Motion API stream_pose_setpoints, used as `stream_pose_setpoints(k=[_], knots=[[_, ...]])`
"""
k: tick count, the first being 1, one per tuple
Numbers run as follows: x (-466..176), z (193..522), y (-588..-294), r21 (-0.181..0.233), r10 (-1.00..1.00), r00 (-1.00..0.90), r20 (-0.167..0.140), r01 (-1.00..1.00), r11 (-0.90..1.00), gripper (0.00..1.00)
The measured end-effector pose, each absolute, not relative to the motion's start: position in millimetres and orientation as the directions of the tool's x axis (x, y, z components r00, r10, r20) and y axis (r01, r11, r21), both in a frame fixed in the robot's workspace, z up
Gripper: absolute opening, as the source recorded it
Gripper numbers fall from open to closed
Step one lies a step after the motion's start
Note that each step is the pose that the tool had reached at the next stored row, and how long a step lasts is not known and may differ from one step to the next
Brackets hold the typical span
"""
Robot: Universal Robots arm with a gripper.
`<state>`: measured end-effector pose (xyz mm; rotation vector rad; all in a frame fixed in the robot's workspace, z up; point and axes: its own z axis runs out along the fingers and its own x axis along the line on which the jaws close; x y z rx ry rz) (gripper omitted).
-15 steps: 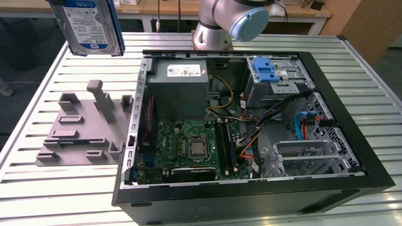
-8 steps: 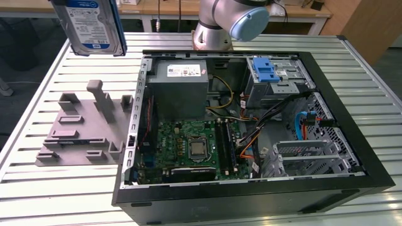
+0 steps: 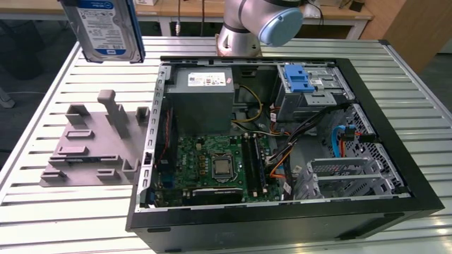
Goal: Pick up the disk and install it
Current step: 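Pick up the disk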
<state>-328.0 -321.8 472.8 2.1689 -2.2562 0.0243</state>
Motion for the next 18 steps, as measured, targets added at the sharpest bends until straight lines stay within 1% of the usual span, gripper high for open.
stream_pose_setpoints(k=[18], knots=[[-315, 473, -322, -0.003, -0.999, -0.039, 0.019, -0.999, 0.039, 0.36]])
